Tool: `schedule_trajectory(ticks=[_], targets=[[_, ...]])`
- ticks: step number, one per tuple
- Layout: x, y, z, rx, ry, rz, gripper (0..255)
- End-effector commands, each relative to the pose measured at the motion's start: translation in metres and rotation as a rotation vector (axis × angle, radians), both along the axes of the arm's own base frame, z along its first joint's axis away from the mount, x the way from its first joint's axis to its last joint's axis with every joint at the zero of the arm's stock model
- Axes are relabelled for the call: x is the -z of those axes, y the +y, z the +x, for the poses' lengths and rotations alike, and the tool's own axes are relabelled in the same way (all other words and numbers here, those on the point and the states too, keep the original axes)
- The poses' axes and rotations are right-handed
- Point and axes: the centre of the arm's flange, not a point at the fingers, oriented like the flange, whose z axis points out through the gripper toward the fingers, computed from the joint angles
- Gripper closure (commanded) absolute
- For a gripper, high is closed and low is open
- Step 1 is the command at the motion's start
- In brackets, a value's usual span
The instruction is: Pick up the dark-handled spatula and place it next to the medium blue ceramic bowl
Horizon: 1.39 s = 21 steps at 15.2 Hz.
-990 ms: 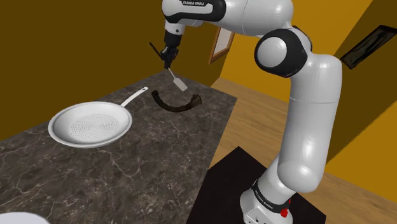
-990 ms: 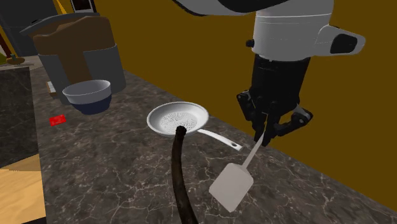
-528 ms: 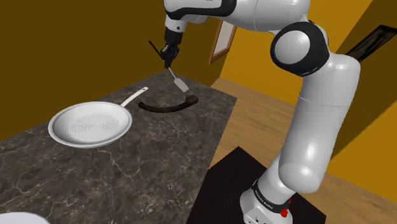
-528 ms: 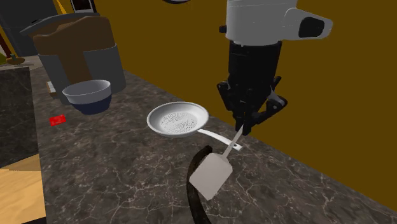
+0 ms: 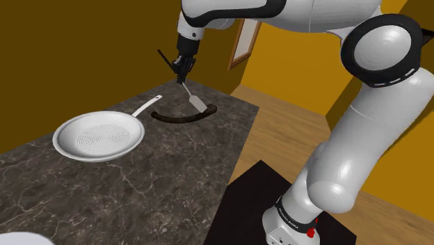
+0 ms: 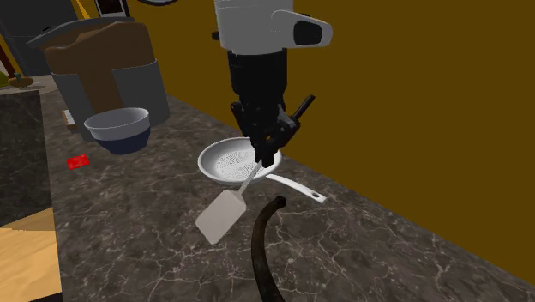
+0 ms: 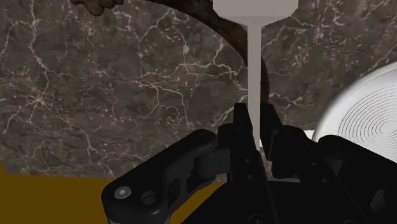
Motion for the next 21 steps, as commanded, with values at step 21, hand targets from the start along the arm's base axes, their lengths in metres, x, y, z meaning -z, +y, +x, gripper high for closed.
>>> schedule_trajectory(ticks=[21], targets=[[0.001, 0.179, -0.23, 0.002, 0.0, 0.0, 255]])
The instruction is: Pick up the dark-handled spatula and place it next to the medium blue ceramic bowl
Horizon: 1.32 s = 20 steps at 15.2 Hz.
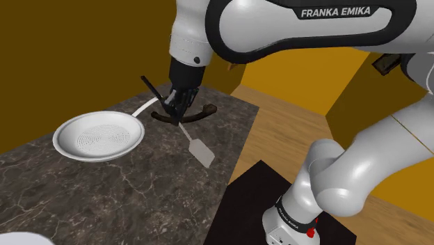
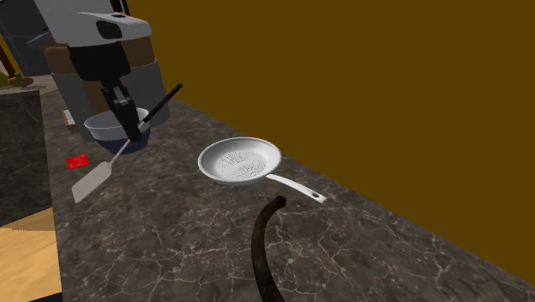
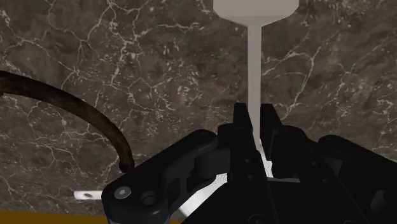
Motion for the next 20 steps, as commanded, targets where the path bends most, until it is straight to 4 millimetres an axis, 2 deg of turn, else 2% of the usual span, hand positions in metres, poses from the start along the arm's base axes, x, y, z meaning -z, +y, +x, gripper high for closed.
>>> schedule_trajectory(ticks=[1, 10, 11, 20], targets=[[0.002, 0.019, -0.02, 0.001, 0.0, 0.0, 255], [0.001, 0.092, -0.113, 0.001, 0.0, 0.0, 255], [0.001, 0.106, -0.13, 0.001, 0.0, 0.0, 255], [0.049, 0.106, -0.13, 0.001, 0.0, 0.0, 255]])
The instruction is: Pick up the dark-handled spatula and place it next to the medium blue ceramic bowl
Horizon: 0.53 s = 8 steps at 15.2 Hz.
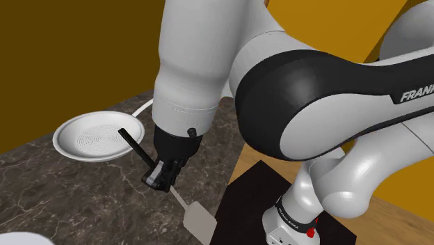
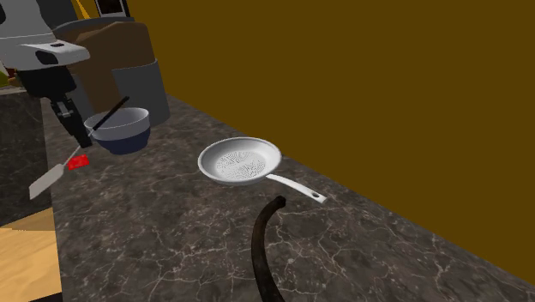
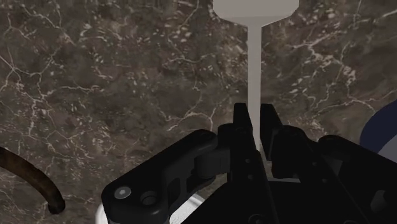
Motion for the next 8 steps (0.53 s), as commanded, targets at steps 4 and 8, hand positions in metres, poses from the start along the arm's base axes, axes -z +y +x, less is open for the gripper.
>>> schedule_trajectory(ticks=[4, 8], targets=[[0.027, 0.001, 0.0, 0.0, 0.0, 0.0, 255], [0.048, 0.001, 0.0, 0.0, 0.0, 0.0, 255]])
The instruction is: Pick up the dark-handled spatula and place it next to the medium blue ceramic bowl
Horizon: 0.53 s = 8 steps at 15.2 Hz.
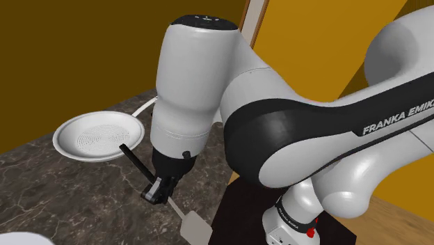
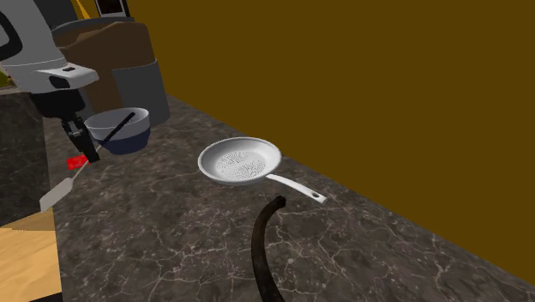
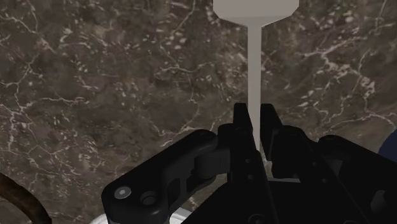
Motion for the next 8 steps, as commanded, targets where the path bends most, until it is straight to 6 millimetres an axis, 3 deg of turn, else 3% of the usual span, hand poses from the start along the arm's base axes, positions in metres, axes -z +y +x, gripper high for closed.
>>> schedule_trajectory(ticks=[1, 8], targets=[[0.012, 0.0, 0.0, 0.0, 0.0, 0.0, 255], [0.049, 0.0, 0.0, 0.0, 0.0, 0.0, 255]])
